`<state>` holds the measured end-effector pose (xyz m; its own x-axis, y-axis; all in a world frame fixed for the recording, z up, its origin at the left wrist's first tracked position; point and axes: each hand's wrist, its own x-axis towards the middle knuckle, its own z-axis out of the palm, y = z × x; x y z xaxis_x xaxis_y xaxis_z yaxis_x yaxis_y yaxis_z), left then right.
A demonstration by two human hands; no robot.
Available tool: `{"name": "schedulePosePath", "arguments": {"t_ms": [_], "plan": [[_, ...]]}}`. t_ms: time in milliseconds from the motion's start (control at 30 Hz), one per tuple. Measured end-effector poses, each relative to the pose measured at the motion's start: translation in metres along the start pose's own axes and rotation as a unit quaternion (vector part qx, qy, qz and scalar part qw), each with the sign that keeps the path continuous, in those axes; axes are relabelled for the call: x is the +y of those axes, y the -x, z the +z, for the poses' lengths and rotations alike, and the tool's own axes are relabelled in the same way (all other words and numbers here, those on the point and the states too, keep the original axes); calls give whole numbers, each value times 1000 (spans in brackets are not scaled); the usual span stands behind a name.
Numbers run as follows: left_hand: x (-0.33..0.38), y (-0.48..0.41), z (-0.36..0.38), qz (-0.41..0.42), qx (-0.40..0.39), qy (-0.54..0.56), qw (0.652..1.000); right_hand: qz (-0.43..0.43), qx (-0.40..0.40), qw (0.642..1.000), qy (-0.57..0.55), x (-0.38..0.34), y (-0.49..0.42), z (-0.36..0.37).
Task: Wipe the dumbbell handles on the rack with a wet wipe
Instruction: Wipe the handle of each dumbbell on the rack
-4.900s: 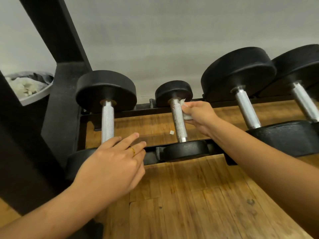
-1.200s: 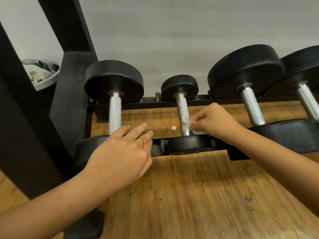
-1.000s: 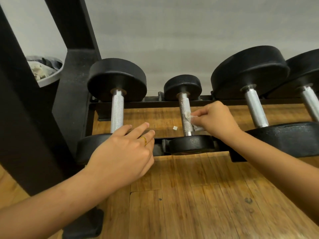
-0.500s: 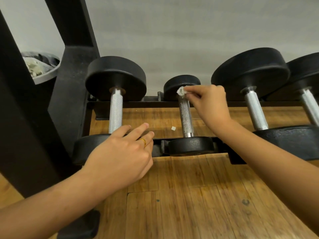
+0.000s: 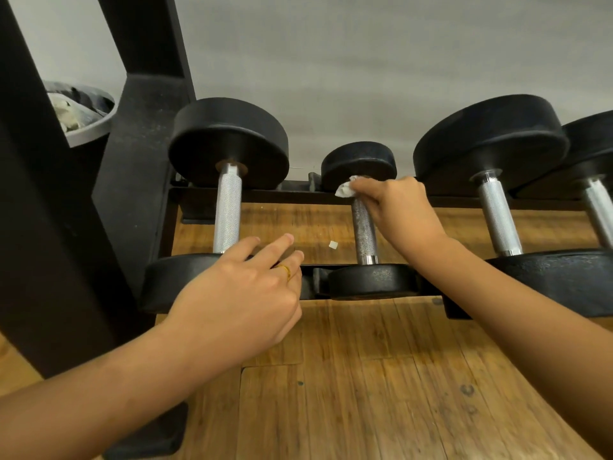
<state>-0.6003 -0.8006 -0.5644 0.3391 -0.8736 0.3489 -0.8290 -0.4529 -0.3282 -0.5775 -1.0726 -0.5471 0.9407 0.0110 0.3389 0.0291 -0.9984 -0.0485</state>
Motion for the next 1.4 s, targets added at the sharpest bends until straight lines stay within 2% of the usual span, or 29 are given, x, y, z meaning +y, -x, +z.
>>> {"name": "schedulePosePath", "arguments": {"t_ms": [100, 200, 267, 367, 467, 600, 800, 1000, 1167, 1300, 1400], "plan": [[1, 1, 1, -2, -5, 1, 1000, -34, -38, 999, -16, 4, 13, -1], [-2, 2, -1, 0, -6, 0, 1000, -140, -56, 988, 30, 18, 18, -8], [-1, 2, -1, 1, -6, 3, 1000, -216, -87, 971, 58, 28, 16, -10], [2, 1, -1, -3, -4, 3, 1000, -299, -193, 930, 89, 34, 11, -16], [1, 0, -2, -1, -3, 6, 1000, -329, -233, 910, 96, 40, -10, -25], [1, 1, -2, 0, 6, 7, 1000, -322, -230, 914, 91, 49, -30, -29], [1, 3, 2, 2, 3, 3, 1000, -408, -250, 872, 104, 54, -24, -35], [1, 2, 2, 10, 11, 2, 1000, -390, -240, 884, 93, 50, -26, -41], [0, 4, 3, 10, 9, -3, 1000, -459, -277, 837, 106, 51, -6, -42], [0, 3, 3, 9, 9, 1, 1000, -536, -227, 799, 150, 47, -4, -42], [0, 2, 3, 9, 7, 6, 1000, -553, -217, 789, 158, 44, 1, -41]]}}
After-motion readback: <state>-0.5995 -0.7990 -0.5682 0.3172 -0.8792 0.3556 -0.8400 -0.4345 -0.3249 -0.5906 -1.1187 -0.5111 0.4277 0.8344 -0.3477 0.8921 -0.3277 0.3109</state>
